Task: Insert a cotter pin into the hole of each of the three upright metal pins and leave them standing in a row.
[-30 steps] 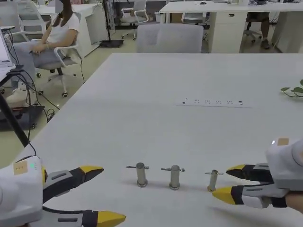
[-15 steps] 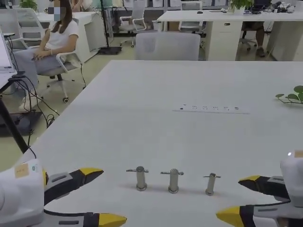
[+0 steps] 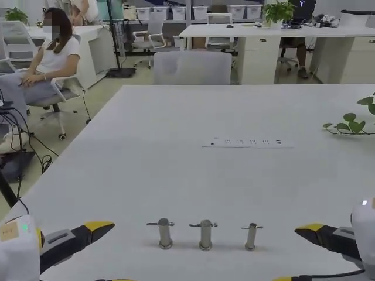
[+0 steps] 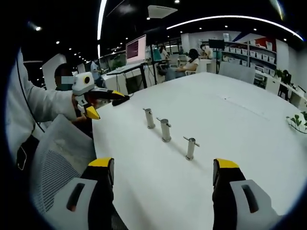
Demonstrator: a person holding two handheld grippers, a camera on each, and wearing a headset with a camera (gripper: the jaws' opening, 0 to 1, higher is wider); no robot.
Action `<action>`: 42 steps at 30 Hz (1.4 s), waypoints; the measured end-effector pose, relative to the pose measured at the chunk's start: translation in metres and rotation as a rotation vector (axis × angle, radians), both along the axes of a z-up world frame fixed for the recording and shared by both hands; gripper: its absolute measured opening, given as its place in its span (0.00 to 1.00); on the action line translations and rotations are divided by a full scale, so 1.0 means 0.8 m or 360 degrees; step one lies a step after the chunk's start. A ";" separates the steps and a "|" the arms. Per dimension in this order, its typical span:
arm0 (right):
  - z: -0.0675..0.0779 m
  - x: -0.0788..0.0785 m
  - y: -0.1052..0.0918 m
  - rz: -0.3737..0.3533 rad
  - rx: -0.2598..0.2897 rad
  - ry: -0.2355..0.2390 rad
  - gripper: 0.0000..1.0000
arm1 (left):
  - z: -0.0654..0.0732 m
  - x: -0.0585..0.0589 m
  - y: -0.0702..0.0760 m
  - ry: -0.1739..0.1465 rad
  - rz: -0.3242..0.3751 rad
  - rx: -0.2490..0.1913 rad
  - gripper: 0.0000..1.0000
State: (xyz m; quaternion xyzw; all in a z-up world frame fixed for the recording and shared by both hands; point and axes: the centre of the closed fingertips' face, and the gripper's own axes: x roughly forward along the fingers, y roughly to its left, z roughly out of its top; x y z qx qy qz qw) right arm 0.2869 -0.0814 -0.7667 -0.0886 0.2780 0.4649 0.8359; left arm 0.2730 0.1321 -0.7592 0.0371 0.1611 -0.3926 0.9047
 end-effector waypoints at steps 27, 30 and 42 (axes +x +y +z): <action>-0.006 -0.019 -0.028 -0.0112 -0.0020 -0.0019 0.88 | -0.005 -0.015 0.020 0.0061 0.0278 0.0033 0.86; -0.004 -0.018 -0.029 -0.0112 -0.0022 -0.0026 0.88 | -0.005 -0.016 0.019 0.0067 0.0279 0.0032 0.86; -0.004 -0.019 -0.029 -0.0108 -0.0019 -0.0027 0.88 | -0.007 -0.018 0.016 0.0086 0.0271 0.0020 0.86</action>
